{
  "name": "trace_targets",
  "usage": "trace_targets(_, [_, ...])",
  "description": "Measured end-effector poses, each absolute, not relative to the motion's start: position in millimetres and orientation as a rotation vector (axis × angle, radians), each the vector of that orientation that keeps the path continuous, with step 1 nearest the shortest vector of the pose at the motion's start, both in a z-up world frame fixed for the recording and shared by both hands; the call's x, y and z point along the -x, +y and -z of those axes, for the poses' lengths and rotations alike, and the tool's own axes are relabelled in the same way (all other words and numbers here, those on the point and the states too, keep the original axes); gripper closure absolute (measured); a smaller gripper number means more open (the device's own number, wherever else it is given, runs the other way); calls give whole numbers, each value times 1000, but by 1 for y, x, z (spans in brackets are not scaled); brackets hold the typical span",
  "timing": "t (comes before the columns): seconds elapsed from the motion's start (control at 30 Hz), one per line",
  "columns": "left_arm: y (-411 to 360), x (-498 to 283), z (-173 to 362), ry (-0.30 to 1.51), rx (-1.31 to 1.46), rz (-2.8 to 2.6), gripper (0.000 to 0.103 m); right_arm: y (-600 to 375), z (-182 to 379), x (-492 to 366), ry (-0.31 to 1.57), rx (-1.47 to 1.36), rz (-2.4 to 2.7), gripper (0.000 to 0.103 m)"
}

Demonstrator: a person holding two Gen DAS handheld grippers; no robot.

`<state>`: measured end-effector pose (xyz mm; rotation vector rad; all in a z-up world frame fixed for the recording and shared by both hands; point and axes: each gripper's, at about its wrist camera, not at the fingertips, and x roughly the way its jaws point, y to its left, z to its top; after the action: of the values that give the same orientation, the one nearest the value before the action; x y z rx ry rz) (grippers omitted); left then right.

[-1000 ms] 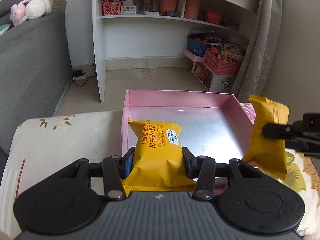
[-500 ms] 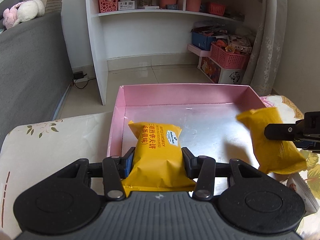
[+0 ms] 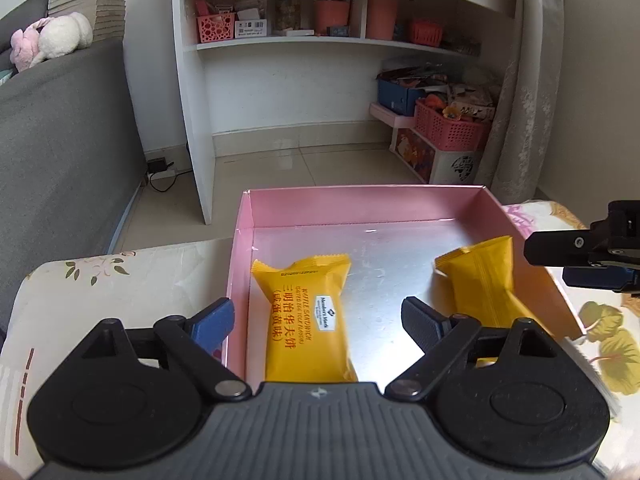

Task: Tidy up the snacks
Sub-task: 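Lower the yellow bag into the pink box and open the right tool while the left releases its pack, then withdraw both tools from the box back over the snack pile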

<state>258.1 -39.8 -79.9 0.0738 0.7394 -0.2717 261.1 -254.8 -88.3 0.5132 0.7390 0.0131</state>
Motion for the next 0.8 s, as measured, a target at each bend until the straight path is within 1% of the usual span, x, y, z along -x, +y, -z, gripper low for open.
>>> trace_targets(0.07, [-39,-253,75,742,-66,284,12,-254,81,-256,735,-503,-13,30])
trace_targets(0.17, [-38,-242,66,734,-74,295,8,-251,68,-245,721,-465,-10,25])
trace_targets(0.3, [-38,-224,57,727,-88,301,6,-247,52,-227,706,-423,-14,22])
trace_targets(0.43, [-35,-207,49,734,-84,309,4,-243,38,-206,689,-380,-18,15])
trace_targets(0.7, [-32,-175,42,731,-108,299,2,-239,22,-165,669,-313,-26,13])
trace_targets(0.8, [-31,-161,42,735,-119,295,2,-237,17,-150,661,-296,-33,10])
